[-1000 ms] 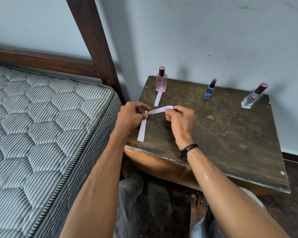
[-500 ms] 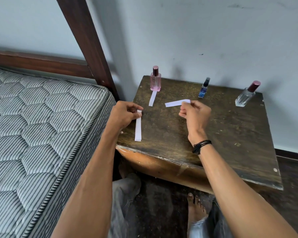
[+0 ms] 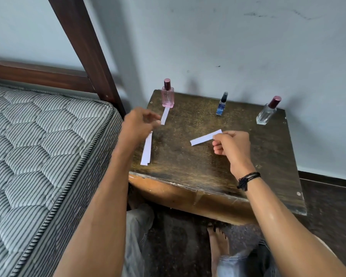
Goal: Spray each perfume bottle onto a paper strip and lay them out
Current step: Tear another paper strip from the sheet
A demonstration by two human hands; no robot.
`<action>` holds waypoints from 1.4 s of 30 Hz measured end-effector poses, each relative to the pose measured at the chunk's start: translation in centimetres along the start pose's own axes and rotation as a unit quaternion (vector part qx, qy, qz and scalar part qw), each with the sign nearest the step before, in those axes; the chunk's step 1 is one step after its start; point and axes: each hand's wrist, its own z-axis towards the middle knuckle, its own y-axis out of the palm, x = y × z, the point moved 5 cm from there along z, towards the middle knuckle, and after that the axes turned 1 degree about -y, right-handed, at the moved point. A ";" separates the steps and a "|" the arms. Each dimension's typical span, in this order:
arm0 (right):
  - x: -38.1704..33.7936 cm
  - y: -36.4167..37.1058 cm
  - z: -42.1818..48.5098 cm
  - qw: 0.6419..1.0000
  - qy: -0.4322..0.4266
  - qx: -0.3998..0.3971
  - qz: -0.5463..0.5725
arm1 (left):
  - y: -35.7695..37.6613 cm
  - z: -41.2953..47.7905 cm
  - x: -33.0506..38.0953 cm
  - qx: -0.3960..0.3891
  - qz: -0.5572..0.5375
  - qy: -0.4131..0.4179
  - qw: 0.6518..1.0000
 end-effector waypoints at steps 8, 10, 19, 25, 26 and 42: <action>0.7 0.0 -0.8 0.999 0.002 -0.005 -0.046 | 9.1 -2.0 5.4 -0.181 0.149 0.163 0.958; 0.5 0.3 -1.0 1.000 0.013 -0.012 -0.021 | 8.9 -1.7 4.8 -0.177 0.145 0.156 0.961; 1.3 -1.0 -0.2 0.995 0.071 -0.016 0.075 | 9.3 -0.2 4.6 -0.221 -0.020 0.041 0.974; 1.3 -1.7 -0.3 0.998 0.029 -0.047 -0.008 | 9.2 0.7 4.4 -0.199 -0.049 0.024 0.979; 1.3 -1.9 -0.3 0.998 0.034 -0.044 0.001 | 9.2 0.8 4.5 -0.204 -0.049 0.025 0.977; 1.1 -3.7 0.2 0.999 0.024 -0.034 -0.005 | 11.2 0.7 6.2 -0.286 -0.014 0.039 0.957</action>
